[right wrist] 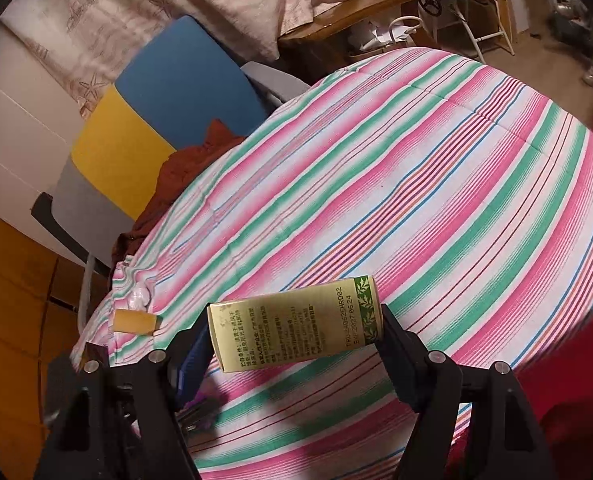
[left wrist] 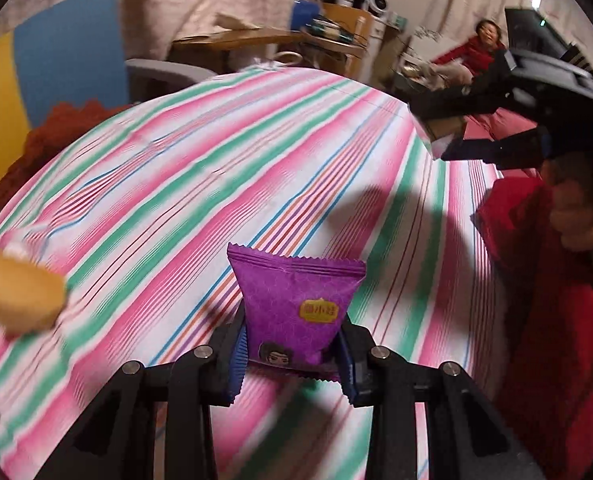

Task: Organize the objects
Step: 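Carry the purple packet and the box over the gold tray with both tools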

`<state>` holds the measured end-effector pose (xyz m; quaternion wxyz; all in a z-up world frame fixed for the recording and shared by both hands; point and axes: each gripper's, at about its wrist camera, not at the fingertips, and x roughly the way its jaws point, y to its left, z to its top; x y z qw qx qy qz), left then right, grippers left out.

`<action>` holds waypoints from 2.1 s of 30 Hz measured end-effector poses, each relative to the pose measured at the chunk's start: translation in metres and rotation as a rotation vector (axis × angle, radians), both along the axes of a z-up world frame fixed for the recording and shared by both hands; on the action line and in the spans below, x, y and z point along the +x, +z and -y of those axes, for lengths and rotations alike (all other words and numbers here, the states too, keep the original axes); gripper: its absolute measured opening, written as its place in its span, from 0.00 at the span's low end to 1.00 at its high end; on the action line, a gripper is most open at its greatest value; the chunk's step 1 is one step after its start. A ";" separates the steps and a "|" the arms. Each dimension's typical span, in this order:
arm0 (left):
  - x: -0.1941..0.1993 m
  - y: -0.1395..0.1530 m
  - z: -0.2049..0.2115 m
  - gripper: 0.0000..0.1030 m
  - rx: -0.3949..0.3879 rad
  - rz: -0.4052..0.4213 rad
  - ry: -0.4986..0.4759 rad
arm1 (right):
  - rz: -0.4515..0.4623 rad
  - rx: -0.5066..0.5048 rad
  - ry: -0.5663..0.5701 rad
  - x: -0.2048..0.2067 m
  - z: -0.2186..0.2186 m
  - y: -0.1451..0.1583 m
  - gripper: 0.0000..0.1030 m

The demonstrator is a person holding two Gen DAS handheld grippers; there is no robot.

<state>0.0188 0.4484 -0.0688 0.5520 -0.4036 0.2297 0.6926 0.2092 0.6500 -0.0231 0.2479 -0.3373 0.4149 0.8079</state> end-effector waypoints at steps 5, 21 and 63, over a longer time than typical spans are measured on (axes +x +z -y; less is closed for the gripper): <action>0.008 0.012 0.019 0.36 0.014 0.010 0.062 | 0.028 0.009 0.024 -0.004 0.003 -0.002 0.74; 0.008 0.059 0.126 0.36 0.116 0.004 0.230 | 0.159 0.070 0.075 -0.021 0.016 -0.002 0.74; -0.067 0.054 0.377 0.46 0.224 0.087 0.805 | 0.022 0.177 0.805 -0.266 0.371 0.073 0.75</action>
